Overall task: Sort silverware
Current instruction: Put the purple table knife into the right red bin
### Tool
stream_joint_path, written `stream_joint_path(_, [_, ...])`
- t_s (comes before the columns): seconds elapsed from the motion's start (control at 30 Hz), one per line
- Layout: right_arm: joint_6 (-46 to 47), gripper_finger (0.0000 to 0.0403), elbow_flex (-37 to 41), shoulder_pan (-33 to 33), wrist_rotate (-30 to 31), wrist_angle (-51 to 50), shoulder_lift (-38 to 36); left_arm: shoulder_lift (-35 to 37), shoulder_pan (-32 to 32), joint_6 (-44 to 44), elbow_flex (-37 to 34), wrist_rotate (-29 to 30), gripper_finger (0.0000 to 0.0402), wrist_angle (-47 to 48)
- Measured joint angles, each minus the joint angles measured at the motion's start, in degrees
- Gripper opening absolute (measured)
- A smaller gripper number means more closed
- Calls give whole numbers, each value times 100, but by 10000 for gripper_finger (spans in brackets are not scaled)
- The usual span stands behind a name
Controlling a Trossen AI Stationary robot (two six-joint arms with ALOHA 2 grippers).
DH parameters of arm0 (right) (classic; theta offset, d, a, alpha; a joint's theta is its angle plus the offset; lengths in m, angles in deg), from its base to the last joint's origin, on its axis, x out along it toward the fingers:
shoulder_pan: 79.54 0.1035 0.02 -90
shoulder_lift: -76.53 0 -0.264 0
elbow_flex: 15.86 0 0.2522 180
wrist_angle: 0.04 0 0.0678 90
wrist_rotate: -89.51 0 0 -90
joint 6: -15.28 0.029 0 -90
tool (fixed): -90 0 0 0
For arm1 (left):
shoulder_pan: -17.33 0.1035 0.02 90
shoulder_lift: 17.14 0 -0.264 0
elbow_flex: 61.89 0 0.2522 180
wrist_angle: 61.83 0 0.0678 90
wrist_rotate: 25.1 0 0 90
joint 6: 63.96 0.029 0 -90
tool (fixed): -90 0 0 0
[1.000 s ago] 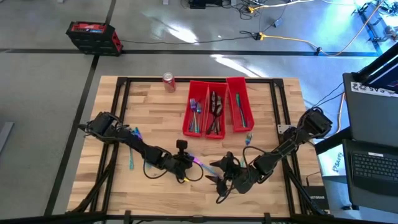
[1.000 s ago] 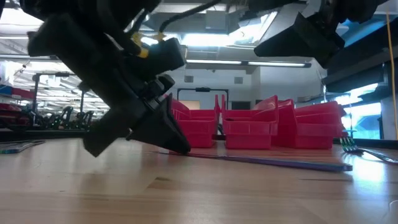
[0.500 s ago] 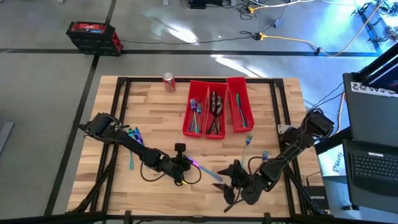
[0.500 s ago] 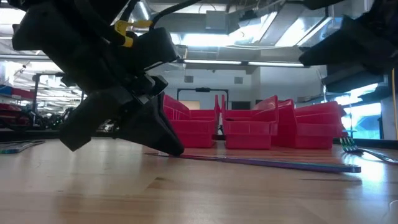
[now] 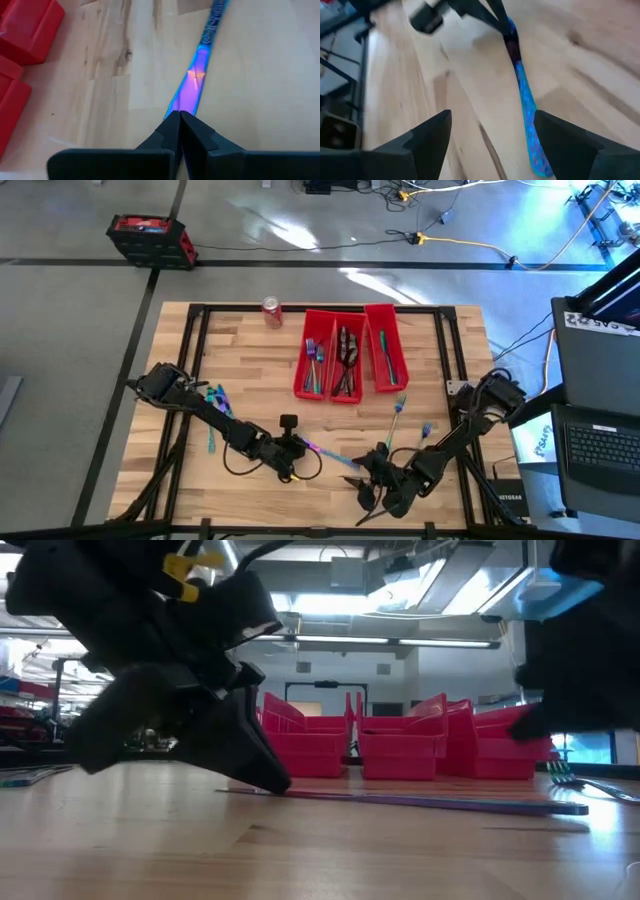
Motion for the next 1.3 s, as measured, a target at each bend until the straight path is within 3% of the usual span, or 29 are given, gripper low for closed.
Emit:
stream_joint_path(0.4, [-987,269,2,-197,-86,6,159,-4,-133,-9,-2,-45,0,10])
stream_joint_path(0.7, [-1672,269,2,-714,-1167,-182,159,-4,-130,-7,-2,-47,0,9])
stream_joint_path(0.83, [-2154,269,2,-934,-1373,-26,159,-4,-130,7,-2,-47,0,9])
stream_joint_path(1.03, [-3238,269,2,-997,-1253,601,153,-4,-128,-17,-4,-47,0,7])
stream_joint_path(1.3, [-3388,269,2,-994,-644,921,150,-4,-128,-17,-4,-45,0,7])
